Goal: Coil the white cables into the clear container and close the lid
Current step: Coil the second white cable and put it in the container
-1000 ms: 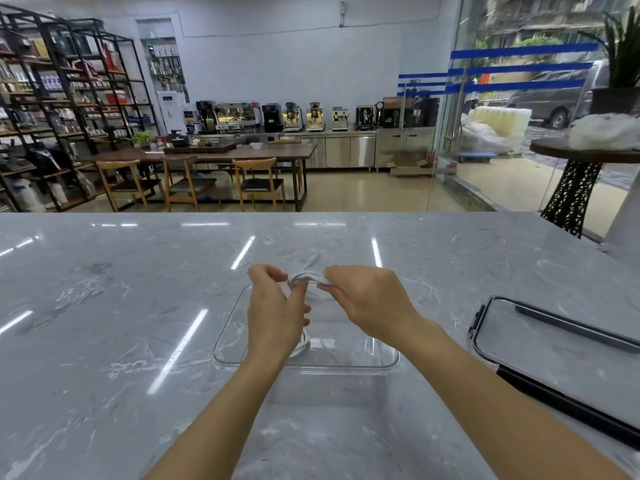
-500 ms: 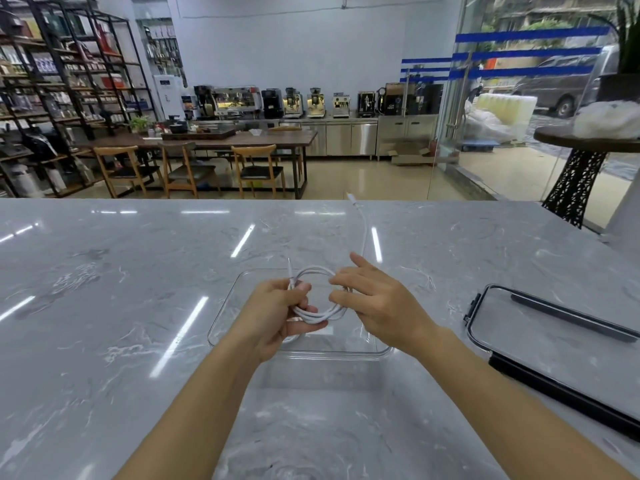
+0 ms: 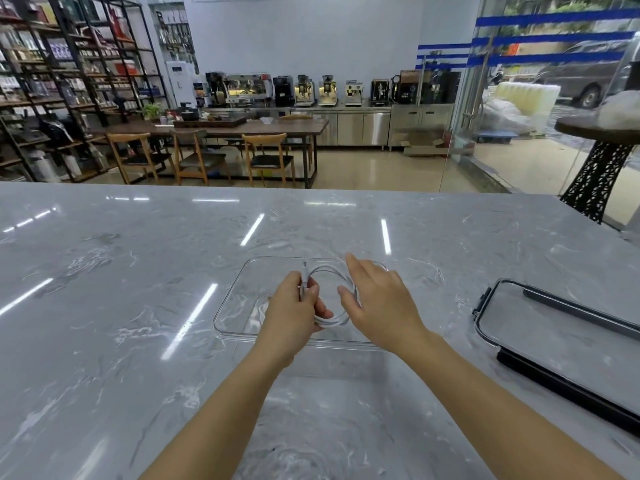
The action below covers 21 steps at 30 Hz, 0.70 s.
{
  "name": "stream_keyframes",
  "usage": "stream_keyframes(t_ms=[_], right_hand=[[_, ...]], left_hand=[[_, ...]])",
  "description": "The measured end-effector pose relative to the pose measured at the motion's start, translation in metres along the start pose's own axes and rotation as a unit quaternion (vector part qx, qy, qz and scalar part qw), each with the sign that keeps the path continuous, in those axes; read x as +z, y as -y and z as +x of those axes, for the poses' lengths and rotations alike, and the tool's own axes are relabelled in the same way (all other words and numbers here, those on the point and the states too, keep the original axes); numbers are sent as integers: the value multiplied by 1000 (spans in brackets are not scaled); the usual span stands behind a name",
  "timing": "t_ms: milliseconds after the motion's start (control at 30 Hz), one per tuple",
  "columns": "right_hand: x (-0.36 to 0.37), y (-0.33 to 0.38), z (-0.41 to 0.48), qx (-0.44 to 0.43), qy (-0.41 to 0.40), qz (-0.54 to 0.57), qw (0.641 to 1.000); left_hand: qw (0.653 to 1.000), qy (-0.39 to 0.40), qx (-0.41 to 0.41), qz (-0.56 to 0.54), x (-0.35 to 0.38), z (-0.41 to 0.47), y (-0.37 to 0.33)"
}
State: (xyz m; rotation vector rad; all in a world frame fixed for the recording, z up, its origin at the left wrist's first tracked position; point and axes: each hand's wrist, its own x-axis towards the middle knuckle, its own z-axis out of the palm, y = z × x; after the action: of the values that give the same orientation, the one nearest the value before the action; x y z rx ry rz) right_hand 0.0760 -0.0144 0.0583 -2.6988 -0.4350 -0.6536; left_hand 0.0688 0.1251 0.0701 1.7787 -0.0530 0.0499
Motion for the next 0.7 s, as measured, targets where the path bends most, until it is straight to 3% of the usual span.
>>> stream_keyframes(t_ms=[133, 200, 267, 333, 500, 700], right_hand=[[-6, 3, 6, 66, 110, 43, 991], [-7, 3, 9, 87, 135, 62, 985], [-7, 3, 11, 99, 144, 93, 980], [-7, 0, 11, 108, 141, 134, 975], [-8, -7, 11, 112, 107, 199, 968], [-6, -7, 13, 55, 96, 149, 983]], left_hand=[[983, -15, 97, 158, 2, 2, 6], [954, -55, 143, 259, 3, 5, 11], [917, -81, 145, 362, 4, 6, 13], [908, -45, 124, 397, 2, 6, 10], [945, 43, 104, 308, -4, 12, 7], [991, 42, 60, 113, -9, 18, 5]])
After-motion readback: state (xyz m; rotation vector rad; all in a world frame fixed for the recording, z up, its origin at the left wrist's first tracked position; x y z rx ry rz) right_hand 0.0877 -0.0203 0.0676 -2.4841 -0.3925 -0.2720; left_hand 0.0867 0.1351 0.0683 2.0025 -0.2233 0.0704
